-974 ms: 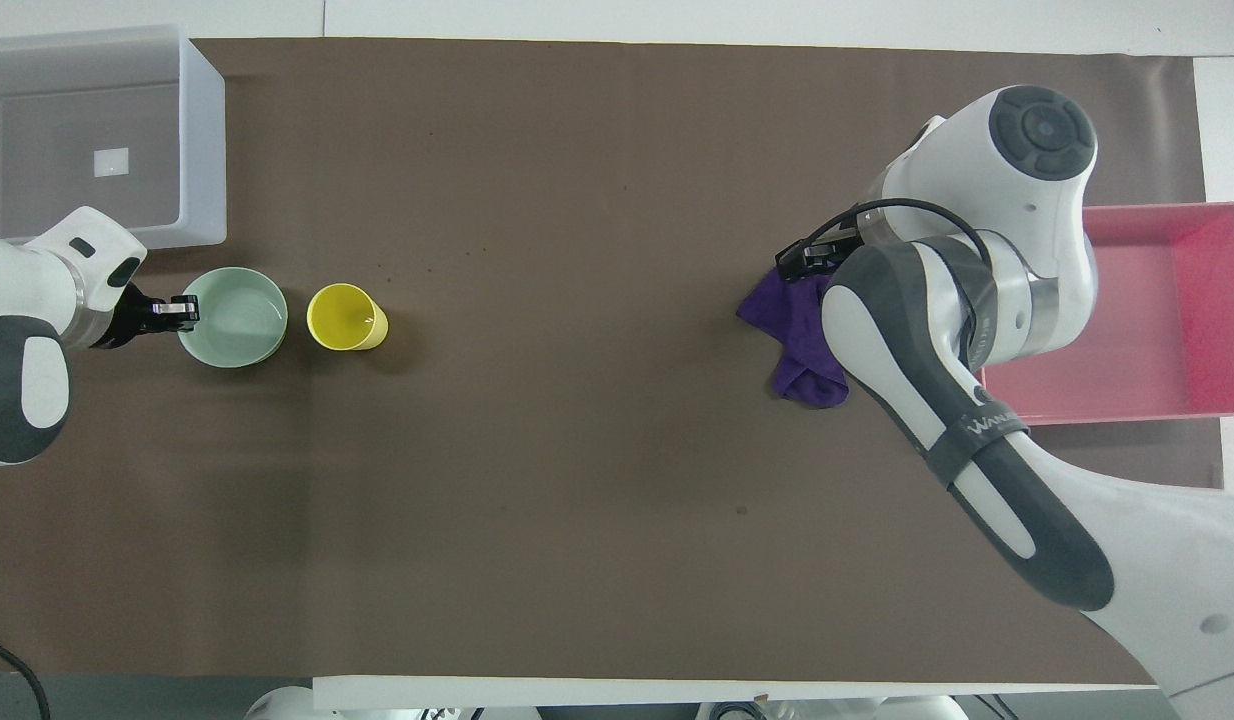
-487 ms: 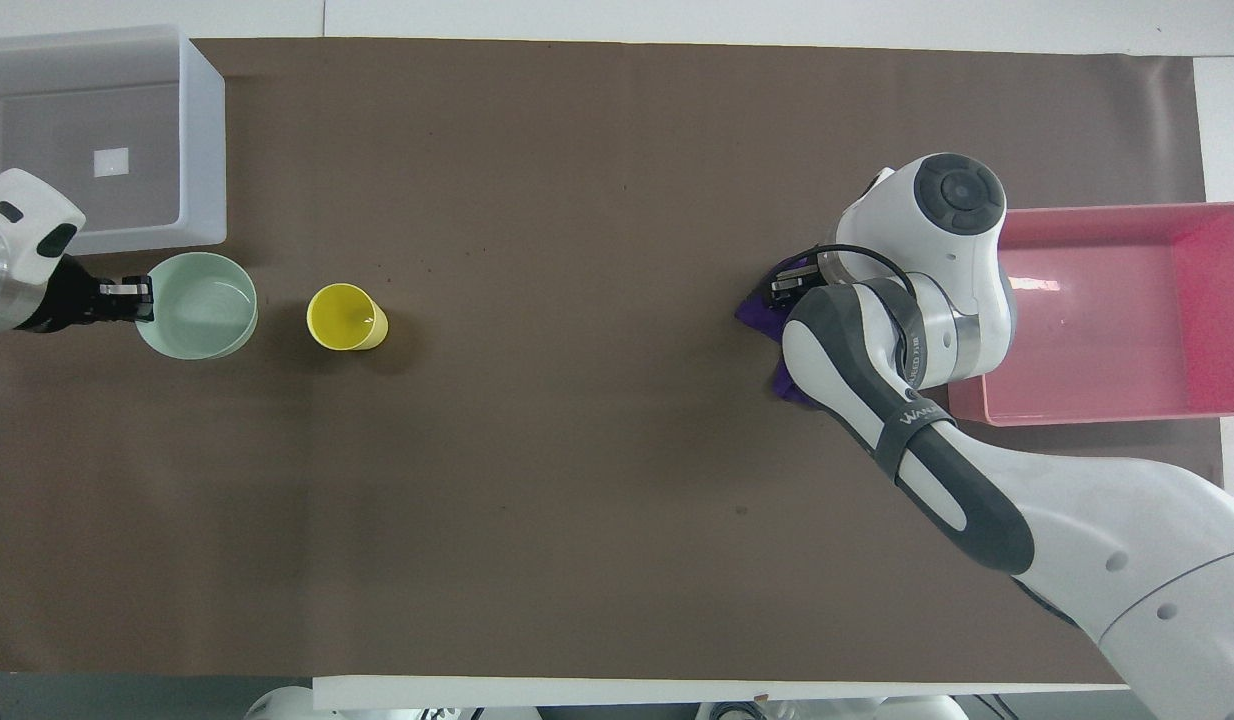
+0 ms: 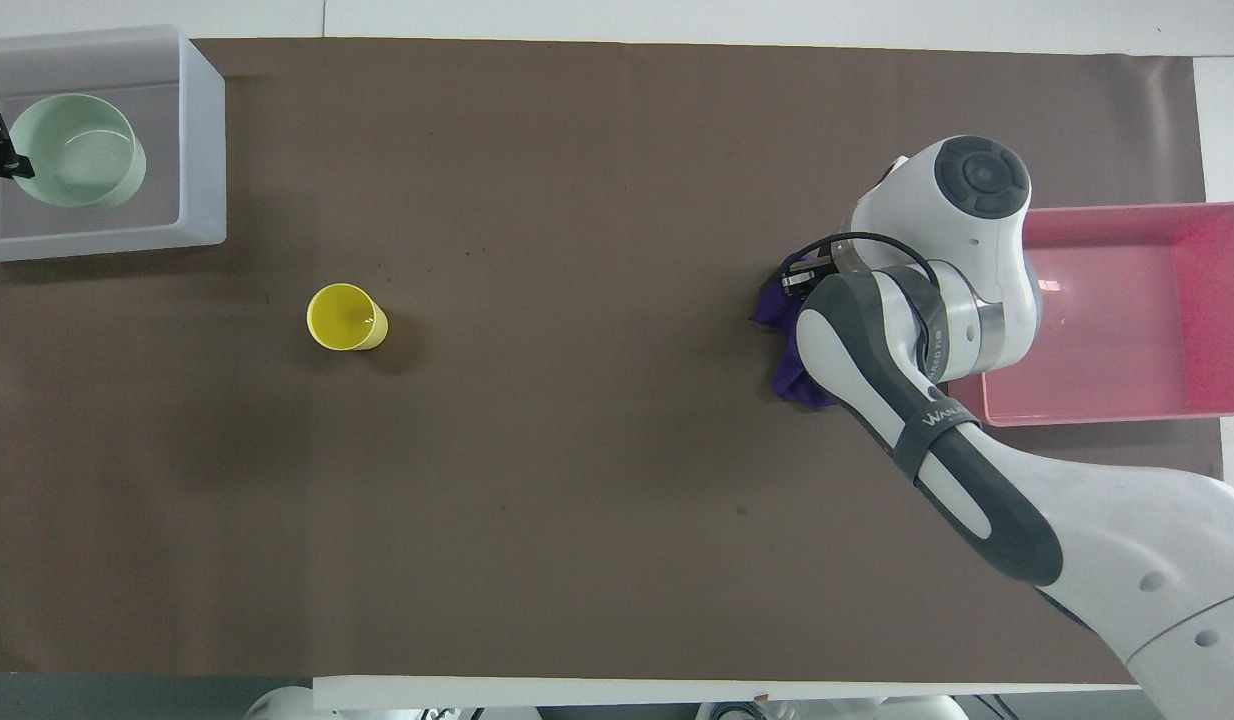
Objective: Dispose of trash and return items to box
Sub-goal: 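Release the bowl in the white box while the right gripper drops the cloth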
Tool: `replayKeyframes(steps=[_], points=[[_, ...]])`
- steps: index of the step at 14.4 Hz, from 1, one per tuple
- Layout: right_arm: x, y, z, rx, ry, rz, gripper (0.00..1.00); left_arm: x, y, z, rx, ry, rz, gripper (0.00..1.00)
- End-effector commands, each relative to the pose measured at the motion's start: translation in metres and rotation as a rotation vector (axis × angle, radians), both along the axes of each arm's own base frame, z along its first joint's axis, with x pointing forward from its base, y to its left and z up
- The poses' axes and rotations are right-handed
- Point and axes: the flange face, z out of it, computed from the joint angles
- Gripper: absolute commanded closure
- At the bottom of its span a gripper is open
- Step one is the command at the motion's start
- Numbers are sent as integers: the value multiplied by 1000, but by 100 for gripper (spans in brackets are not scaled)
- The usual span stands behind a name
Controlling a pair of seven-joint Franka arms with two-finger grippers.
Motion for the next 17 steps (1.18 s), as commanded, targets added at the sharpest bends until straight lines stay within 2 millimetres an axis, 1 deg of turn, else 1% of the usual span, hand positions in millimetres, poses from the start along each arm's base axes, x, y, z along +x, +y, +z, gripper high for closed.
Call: replayKeyframes(steps=[1,2,3,4,5,6,7,8,9,10,11,12,13,14,15,16,17], points=[[-2,-31,64,-2,-8,-50,100,38,16,-49,11,-39,22,100],[-3,-48,80,-2,-15,-73,100,42,20,-69,15,-44,27,100],[-4,-60,91,-4,-20,-89,100,45,24,-82,18,-50,32,100],[-6,-72,102,-8,-20,-106,100,47,26,-87,19,-60,39,100],[-7,-89,113,-21,-20,-121,100,49,26,-87,24,-81,38,100],[-6,-111,120,-41,-12,-135,100,48,27,-93,30,-106,42,96],[-6,-135,128,-50,-11,-113,100,43,27,-108,37,-124,46,52],[-7,-164,128,-48,-6,-80,100,42,28,-110,41,-133,47,13],[-10,-190,127,-45,-4,-71,100,42,27,-103,37,-121,48,6],[-14,-209,124,-44,2,-90,100,41,22,-98,44,-80,35,0],[-18,-226,124,-44,6,-109,100,39,18,-78,64,-62,16,0],[-24,-240,118,-42,16,-115,100,33,15,-45,85,-60,-2,0],[-28,-250,114,-42,16,-104,100,25,6,-20,92,-47,-20,0],[-33,-265,108,-39,22,-95,100,15,-16,2,85,-14,-50,0],[-37,-278,99,-36,21,-89,100,6,-42,14,79,34,-87,0],[-45,-287,83,-37,20,-85,99,-10,-70,24,70,117,-129,0],[-52,-288,64,-39,16,-87,98,-31,-94,26,64,195,-168,0]])
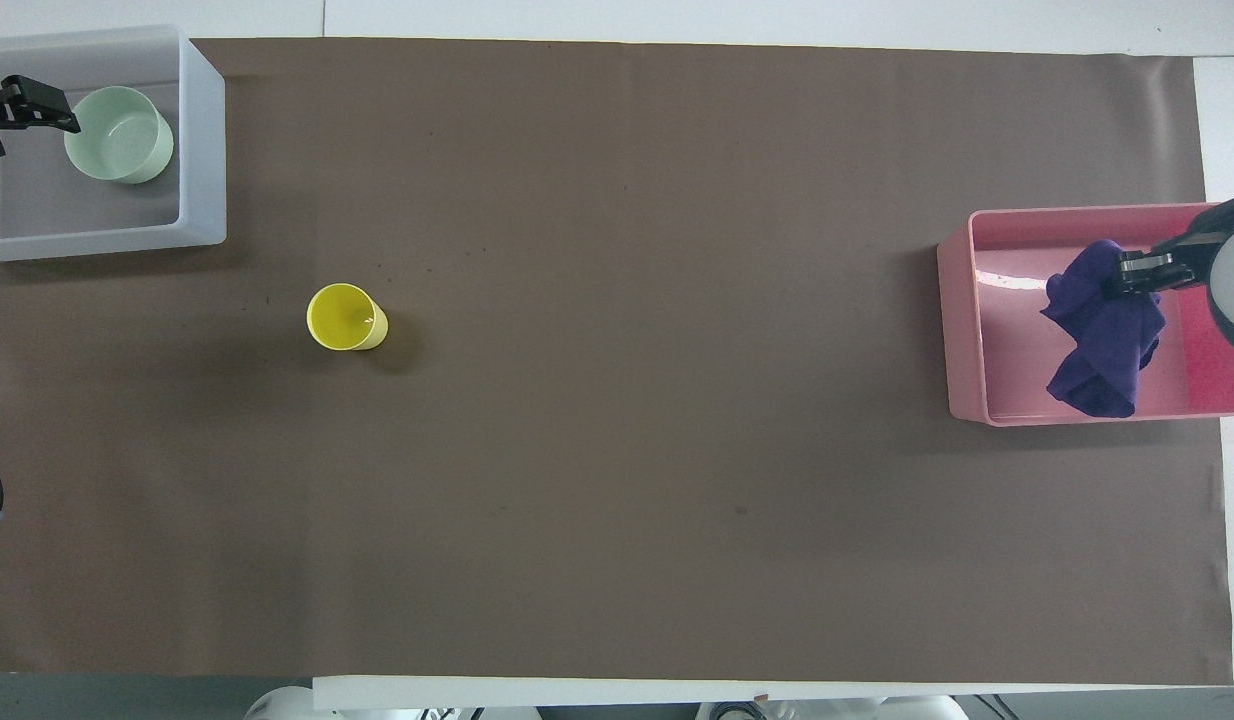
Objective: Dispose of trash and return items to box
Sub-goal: 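Release the bowl in the white box while the right gripper drops the cloth, then reach the left gripper to the yellow cup and grasp it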
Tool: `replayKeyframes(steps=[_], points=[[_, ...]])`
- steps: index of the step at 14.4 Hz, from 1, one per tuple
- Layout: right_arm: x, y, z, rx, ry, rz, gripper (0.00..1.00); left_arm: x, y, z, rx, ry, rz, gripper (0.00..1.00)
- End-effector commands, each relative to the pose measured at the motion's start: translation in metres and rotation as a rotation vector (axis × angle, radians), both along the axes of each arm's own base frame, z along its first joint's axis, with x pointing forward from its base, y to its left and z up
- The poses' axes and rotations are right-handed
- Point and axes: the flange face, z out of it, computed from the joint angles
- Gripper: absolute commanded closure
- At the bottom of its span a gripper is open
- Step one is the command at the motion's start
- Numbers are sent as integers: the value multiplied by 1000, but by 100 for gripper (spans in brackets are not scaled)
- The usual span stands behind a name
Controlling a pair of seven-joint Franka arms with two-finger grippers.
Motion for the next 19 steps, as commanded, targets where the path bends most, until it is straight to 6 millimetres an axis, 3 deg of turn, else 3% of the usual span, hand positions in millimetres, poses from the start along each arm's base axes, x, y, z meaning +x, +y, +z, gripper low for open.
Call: replayKeyframes(steps=[1,2,3,5,6,7,8,9,10,11,12,15,17,19], points=[[-17,-6,-43,-11,-12,16,97,-58,-68,9,19,180,-98,0],[-15,-6,-53,-14,-27,16,95,-79,-96,-4,21,238,-141,0],[-15,-6,-67,-13,-26,15,84,-106,-124,-24,27,276,-151,0],[-14,-2,-76,-17,-43,22,67,-143,-174,-58,31,202,-138,0],[-13,4,-76,-16,-38,28,61,-157,-188,-73,23,148,-143,0],[-12,6,-75,-15,-38,31,49,-168,-188,-84,18,122,-140,0],[-10,5,-74,-17,-44,30,25,-176,-185,-92,18,123,-139,0],[-4,6,-69,-15,-43,36,17,-179,-184,-96,19,131,-138,5],[-1,8,-61,-14,-42,38,10,-180,-183,-104,20,132,-128,48],[2,10,-50,-12,-39,39,6,-180,-179,-113,14,105,-120,79],[7,19,-34,-6,-31,56,1,-180,-177,-120,7,66,-118,88],[15,54,12,15,-4,98,0,-181,-175,-125,3,49,-113,98],[18,73,41,16,25,70,0,-180,-177,-124,-4,46,-89,100],[20,93,75,-1,56,59,0,-167,-185,-111,-18,28,-39,100]])
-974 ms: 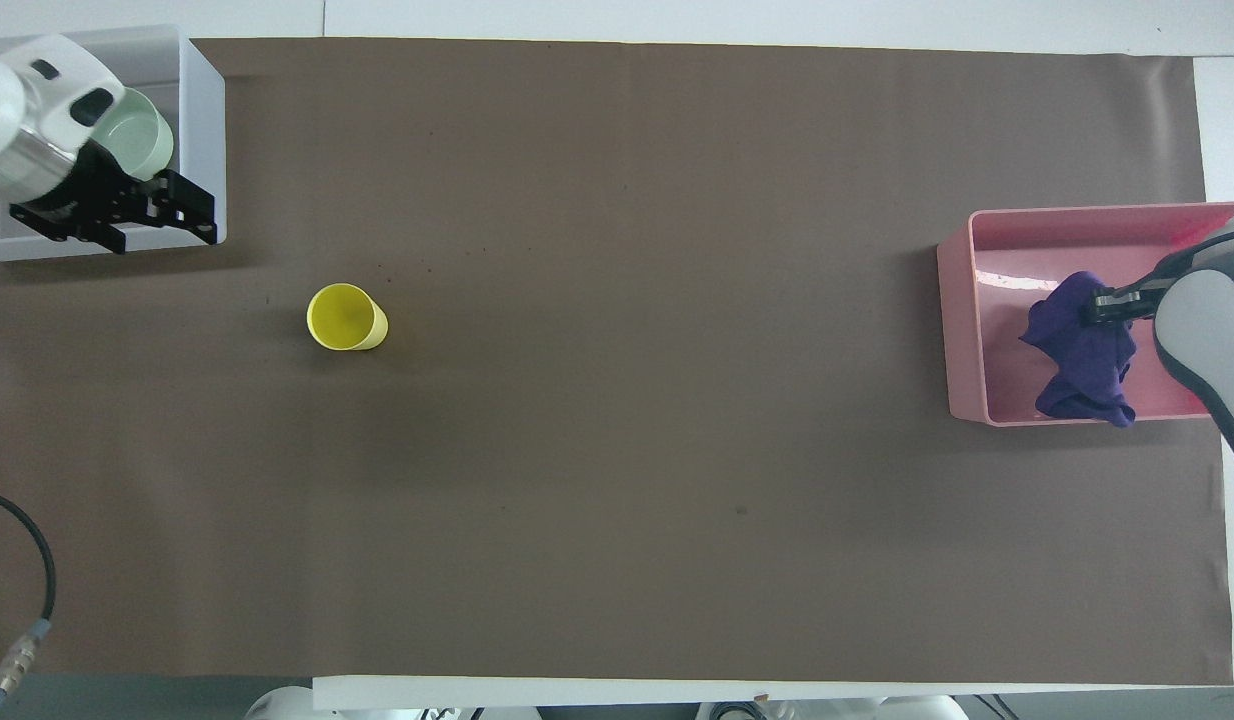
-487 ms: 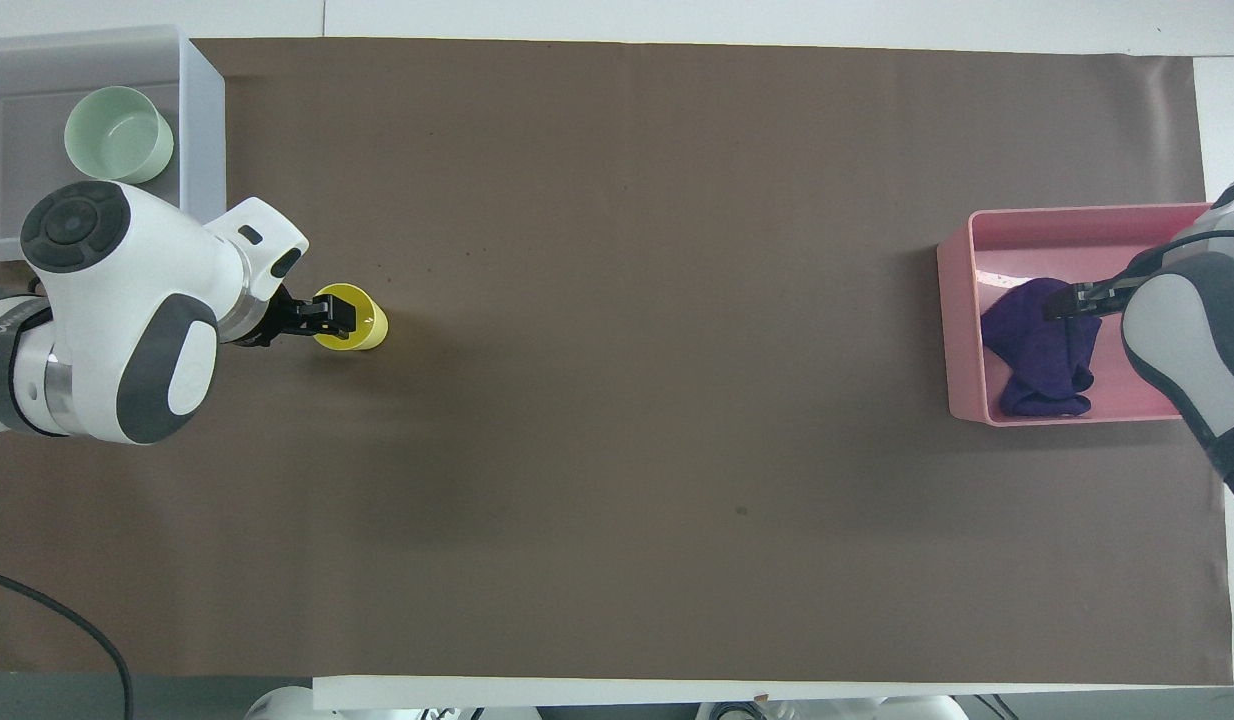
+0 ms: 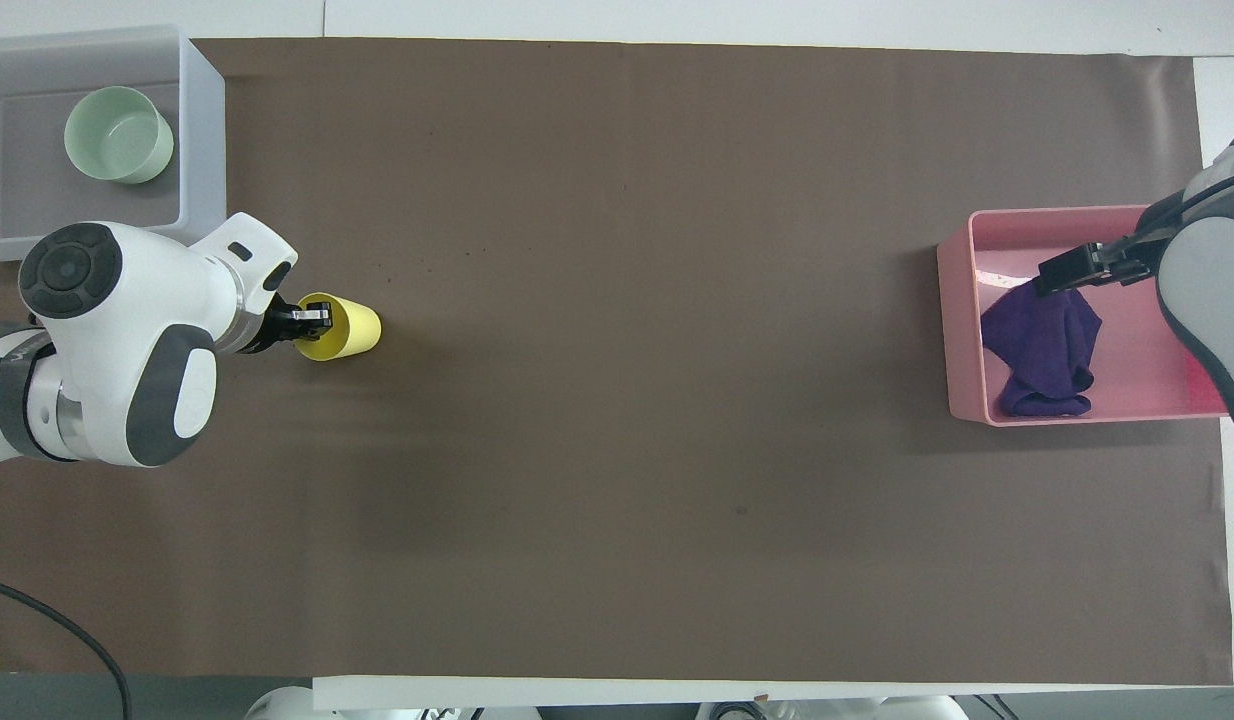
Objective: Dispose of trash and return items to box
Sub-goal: 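Carry the yellow cup into the white box with the left gripper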
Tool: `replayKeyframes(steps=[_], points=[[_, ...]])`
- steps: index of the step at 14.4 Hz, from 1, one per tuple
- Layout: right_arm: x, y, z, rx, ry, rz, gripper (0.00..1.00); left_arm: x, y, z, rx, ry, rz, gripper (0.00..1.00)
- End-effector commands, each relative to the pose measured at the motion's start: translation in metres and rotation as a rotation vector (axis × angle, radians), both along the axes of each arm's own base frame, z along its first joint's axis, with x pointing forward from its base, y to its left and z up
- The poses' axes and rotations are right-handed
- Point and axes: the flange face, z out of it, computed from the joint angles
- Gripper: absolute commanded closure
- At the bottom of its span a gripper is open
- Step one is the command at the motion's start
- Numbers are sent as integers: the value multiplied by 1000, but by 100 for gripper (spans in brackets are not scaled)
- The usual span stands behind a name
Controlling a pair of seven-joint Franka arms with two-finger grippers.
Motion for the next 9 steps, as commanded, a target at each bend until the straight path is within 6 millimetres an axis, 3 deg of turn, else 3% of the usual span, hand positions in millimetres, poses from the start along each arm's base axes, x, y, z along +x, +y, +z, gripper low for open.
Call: replayKeyframes(steps=[1,3,5,7,9], points=[[3,17,42,-11,32,-18,0,18,-6,27,-20,-25,65,100],[-4,20,71,-15,41,-40,0,53,-1,88,-40,30,90,100],[-19,22,92,-25,59,-43,0,94,28,136,-18,56,122,100],[-34,19,105,-81,86,-39,0,132,71,153,63,10,94,100],[-52,24,119,-88,110,-34,0,160,131,143,56,-28,135,100]])
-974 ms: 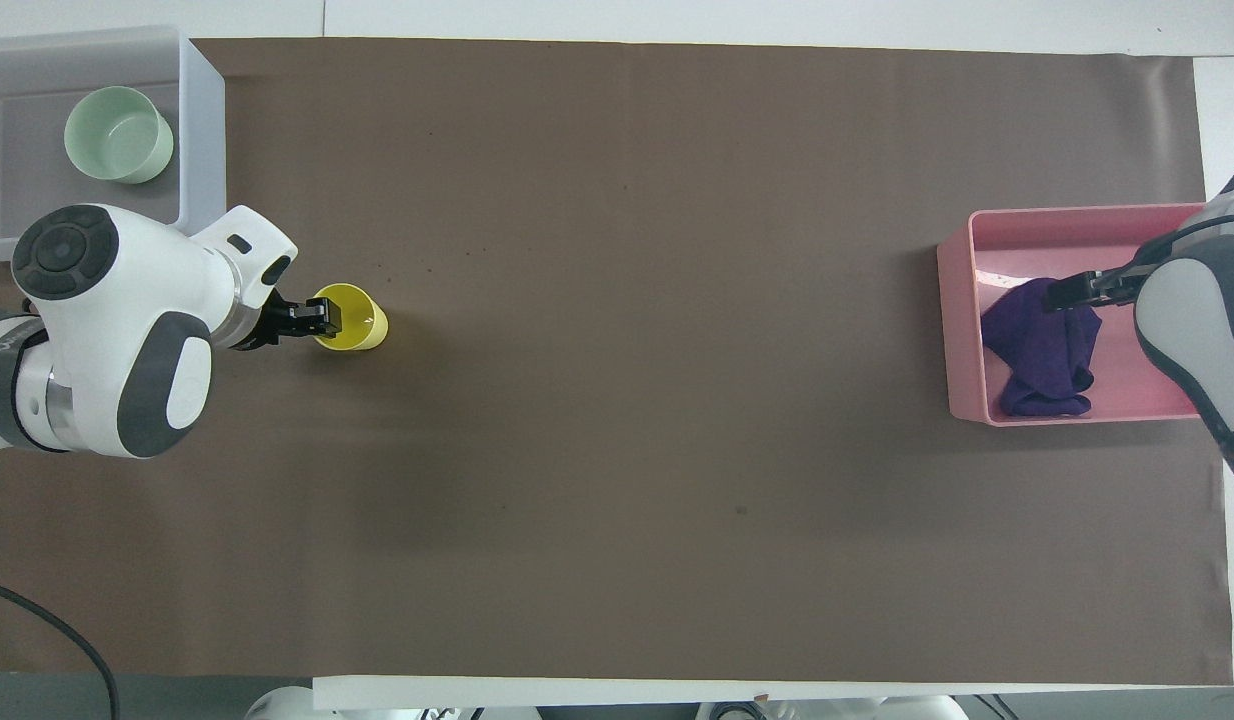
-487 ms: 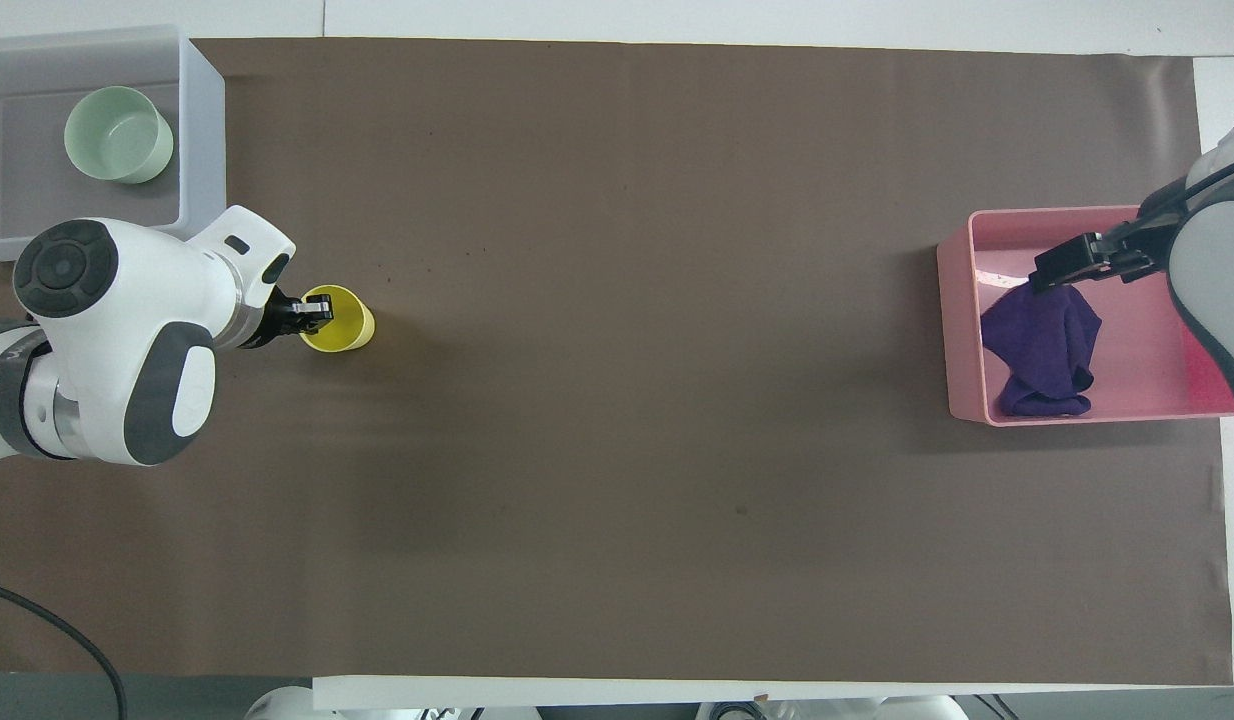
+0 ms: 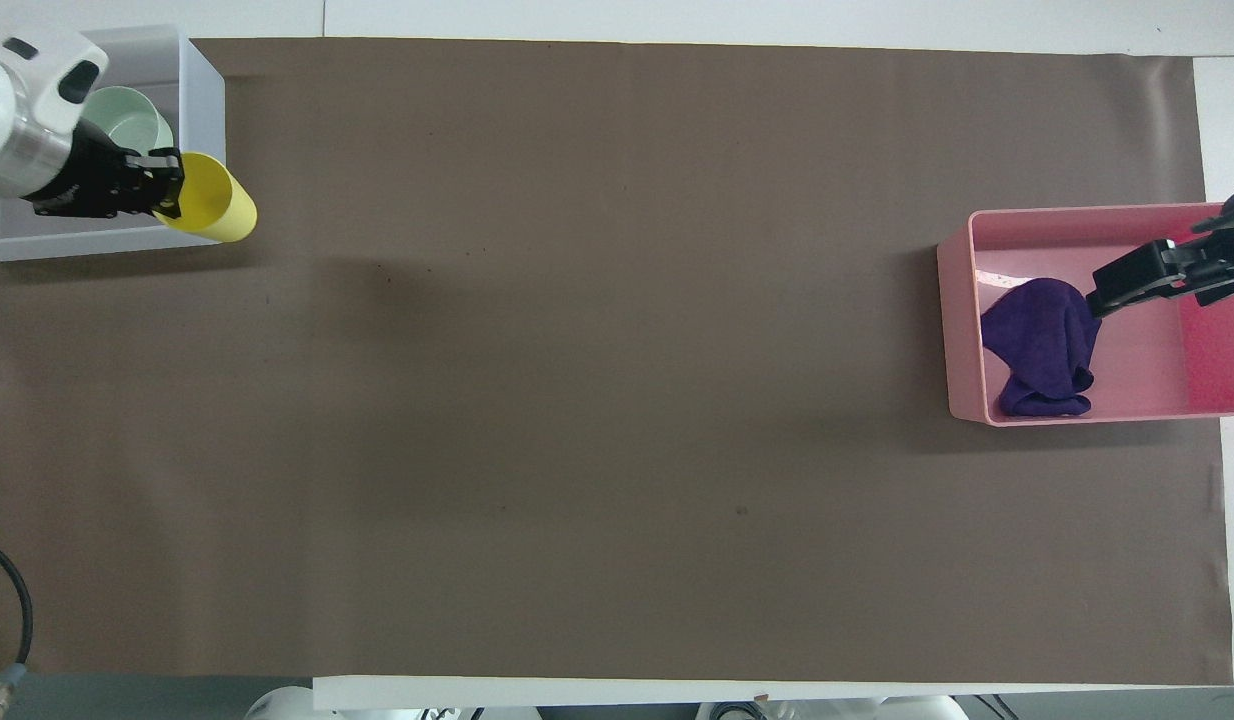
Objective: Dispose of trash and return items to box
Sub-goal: 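Carry the yellow cup into the white box with the left gripper, then open the left gripper and withdraw it from the cup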
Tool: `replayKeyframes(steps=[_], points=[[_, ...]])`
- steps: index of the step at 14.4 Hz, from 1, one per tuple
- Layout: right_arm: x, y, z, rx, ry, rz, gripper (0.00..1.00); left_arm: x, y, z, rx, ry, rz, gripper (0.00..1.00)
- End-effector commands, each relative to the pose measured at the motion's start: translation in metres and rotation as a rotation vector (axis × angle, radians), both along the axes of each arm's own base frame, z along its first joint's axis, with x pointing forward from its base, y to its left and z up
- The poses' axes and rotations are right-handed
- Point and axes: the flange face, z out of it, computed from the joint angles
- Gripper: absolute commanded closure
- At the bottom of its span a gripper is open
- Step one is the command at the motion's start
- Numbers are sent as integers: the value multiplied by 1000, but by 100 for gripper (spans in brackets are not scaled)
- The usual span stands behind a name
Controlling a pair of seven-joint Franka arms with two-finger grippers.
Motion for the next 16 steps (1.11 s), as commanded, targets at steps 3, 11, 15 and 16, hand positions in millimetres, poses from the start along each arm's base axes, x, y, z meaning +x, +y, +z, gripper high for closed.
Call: replayKeyframes(steps=[3,11,15,16], points=[[-37,7,18,-30,24,-9,0,89,112,-62,-10,-78,62,100],[-44,-9,7,-24,37,-87,1,101,154,-130,-50,-216,155,1],[-43,2,9,-19,29,-87,1,81,145,-66,-62,-160,143,0],[-42,5,9,9,23,-91,1,68,140,-43,-67,-131,131,0]])
